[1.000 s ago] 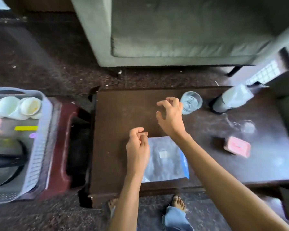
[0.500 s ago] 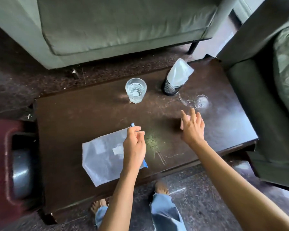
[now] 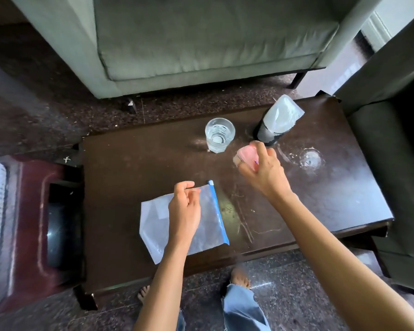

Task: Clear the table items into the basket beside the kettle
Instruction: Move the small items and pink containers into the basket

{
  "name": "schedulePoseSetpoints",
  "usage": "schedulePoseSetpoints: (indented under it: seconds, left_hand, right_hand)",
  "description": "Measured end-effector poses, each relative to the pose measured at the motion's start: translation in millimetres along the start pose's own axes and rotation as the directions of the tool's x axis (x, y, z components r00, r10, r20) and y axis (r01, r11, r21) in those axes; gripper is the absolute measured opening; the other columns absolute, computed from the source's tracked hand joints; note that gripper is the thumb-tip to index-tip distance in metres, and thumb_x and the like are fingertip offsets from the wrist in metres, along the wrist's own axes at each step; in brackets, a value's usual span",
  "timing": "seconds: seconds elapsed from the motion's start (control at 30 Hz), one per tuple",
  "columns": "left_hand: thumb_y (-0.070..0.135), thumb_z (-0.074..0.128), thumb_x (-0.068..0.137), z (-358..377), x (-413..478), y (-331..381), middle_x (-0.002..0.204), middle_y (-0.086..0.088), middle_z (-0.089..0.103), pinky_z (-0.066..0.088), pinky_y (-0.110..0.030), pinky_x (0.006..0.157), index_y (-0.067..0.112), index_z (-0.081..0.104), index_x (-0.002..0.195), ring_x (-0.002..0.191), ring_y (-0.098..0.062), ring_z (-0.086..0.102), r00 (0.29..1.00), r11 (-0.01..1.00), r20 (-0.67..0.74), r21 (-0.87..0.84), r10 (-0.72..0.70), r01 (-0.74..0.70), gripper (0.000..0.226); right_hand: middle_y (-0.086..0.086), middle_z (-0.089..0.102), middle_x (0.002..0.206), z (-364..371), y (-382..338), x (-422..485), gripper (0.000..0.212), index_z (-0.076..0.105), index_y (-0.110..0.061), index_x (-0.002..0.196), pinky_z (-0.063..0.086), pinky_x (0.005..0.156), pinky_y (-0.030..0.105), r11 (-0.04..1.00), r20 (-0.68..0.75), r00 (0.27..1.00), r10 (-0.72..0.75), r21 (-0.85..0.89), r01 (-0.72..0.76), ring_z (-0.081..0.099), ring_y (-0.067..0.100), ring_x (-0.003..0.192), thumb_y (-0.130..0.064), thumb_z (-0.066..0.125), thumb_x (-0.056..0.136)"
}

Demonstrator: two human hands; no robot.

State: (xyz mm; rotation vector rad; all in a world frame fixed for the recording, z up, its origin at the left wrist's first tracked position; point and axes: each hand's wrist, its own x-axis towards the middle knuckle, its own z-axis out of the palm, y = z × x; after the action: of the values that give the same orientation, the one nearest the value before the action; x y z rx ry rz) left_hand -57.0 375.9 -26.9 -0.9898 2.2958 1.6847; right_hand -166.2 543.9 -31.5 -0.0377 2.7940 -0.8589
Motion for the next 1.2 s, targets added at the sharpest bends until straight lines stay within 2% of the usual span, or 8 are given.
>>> schedulePoseSetpoints:
  seconds: [0.13,0.23,0.33,0.53,0.63,0.8,0.97,1.2]
  left_hand:
    - [0.013,0.042,0.094,-53,14,-4,0.103,0.004,0.067,0.045,-0.007,0.069,0.019,0.053,0.111,0.095,-0.01,0.064,0.99,0.998,-0.14,-0.053,0.011,-0.019,0.021]
    - [0.01,0.043,0.093,-102,22,-11,0.098,0.005,0.068,0.05,-0.025,0.083,0.017,0.055,0.11,0.096,-0.012,0.065,0.972,0.993,-0.235,-0.114,0.004,-0.032,0.022]
    - [0.007,0.046,0.092,-159,28,-23,0.095,0.007,0.067,0.051,-0.036,0.091,0.015,0.055,0.11,0.093,-0.01,0.065,0.936,0.983,-0.353,-0.175,-0.011,-0.055,0.022]
    - [0.006,0.049,0.091,-258,32,-51,0.095,0.002,0.067,0.05,-0.044,0.093,0.014,0.055,0.107,0.096,-0.017,0.065,0.828,0.954,-0.554,-0.286,-0.087,-0.091,0.019]
    - [0.005,0.045,0.092,-289,31,-64,0.097,0.0,0.067,0.049,-0.046,0.093,0.015,0.054,0.105,0.098,-0.019,0.064,0.788,0.947,-0.606,-0.306,-0.112,-0.101,0.018]
    - [0.008,0.039,0.094,-320,30,-77,0.107,-0.005,0.064,0.047,-0.046,0.095,0.012,0.055,0.106,0.103,-0.02,0.06,0.719,0.936,-0.683,-0.324,-0.133,-0.135,0.021]
    - [0.002,0.039,0.094,-329,33,-91,0.113,-0.012,0.062,0.041,-0.025,0.085,0.001,0.053,0.113,0.105,-0.027,0.057,0.766,0.949,-0.634,-0.297,-0.11,-0.109,0.024]
    - [0.003,0.04,0.095,-336,34,-102,0.114,-0.002,0.059,0.036,-0.014,0.085,0.003,0.052,0.116,0.096,-0.009,0.051,0.78,0.931,-0.61,-0.348,-0.139,-0.106,0.024]
  right_hand:
    - [0.014,0.052,0.115,17,-75,9,0.049,0.042,-0.026,0.128,0.032,0.082,0.024,0.973,0.063,0.994,-0.087,0.218,0.072,0.044,0.026,0.1,-0.041,0.062,0.086]
    - [0.016,0.045,0.126,34,-135,13,0.06,0.034,-0.023,0.143,0.025,0.087,0.016,0.965,0.119,0.977,-0.174,0.218,0.145,0.039,0.026,0.118,-0.031,0.059,0.09]
    - [0.013,0.04,0.112,60,-198,12,0.06,0.035,-0.022,0.146,0.022,0.081,0.007,0.94,0.153,0.942,-0.298,0.218,0.261,0.035,0.029,0.123,-0.025,0.059,0.091]
    - [0.014,0.053,0.116,129,-319,1,0.052,0.058,-0.019,0.13,0.024,0.076,-0.012,0.843,0.163,0.84,-0.518,0.262,0.469,0.051,0.014,0.1,-0.022,0.072,0.08]
    - [0.01,0.059,0.108,169,-369,-14,0.049,0.066,-0.018,0.119,0.04,0.082,0.003,0.756,0.157,0.755,-0.637,0.318,0.572,0.059,0.019,0.098,-0.025,0.08,0.073]
    - [0.013,0.062,0.112,239,-435,-31,0.052,0.069,-0.01,0.115,0.049,0.091,0.029,0.587,0.259,0.528,-0.809,0.33,0.739,0.061,0.021,0.102,-0.021,0.084,0.067]
    - [0.016,0.056,0.12,298,-489,-42,0.054,0.067,-0.011,0.12,0.041,0.098,0.03,0.479,0.447,0.332,-0.831,0.27,0.835,0.057,0.028,0.11,-0.024,0.082,0.071]
    - [0.012,0.044,0.133,352,-527,-59,0.052,0.058,-0.017,0.132,0.042,0.098,0.036,0.385,0.606,0.204,-0.769,0.184,0.904,0.052,0.03,0.116,-0.027,0.071,0.082]
